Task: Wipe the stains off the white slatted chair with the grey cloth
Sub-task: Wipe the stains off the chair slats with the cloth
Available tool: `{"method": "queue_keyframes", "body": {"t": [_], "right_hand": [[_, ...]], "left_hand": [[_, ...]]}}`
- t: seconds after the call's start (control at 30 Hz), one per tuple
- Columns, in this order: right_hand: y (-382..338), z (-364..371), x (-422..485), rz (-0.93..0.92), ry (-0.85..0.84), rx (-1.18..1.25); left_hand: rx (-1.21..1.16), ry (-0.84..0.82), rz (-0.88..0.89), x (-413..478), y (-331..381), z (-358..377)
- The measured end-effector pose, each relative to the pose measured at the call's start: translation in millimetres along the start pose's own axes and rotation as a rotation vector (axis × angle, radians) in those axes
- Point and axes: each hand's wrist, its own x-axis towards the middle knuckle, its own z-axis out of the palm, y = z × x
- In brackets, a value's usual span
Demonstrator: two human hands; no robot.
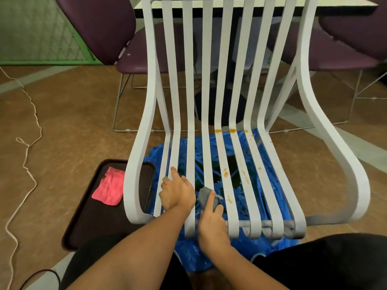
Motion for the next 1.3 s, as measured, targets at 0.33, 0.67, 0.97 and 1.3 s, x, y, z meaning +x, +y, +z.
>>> {"method": "queue_keyframes", "body": {"t": [0.33,0.67,0.97,1.3], "right_hand": [[-24.3,-25.6,72.2,0.039,-0.076,0.182],[-54.9,-54.0,154.6,0.004,-0.054,0.023],[-69.9,-63.6,225.1,0.021,-0.065,-0.021],[-81.7,-71.0,289.2,0.04,0.006,0.043]], "left_hand": [[0.011,0.0,-0.021,2.0,1.2,3.8],[0.018,0.006,-0.015,2.0,0.9,5.2],[0.036,0.002,-0.03,2.4,1.7,7.0],[0.013,0.015,-0.043,4.5,0.2,12.3]]}}
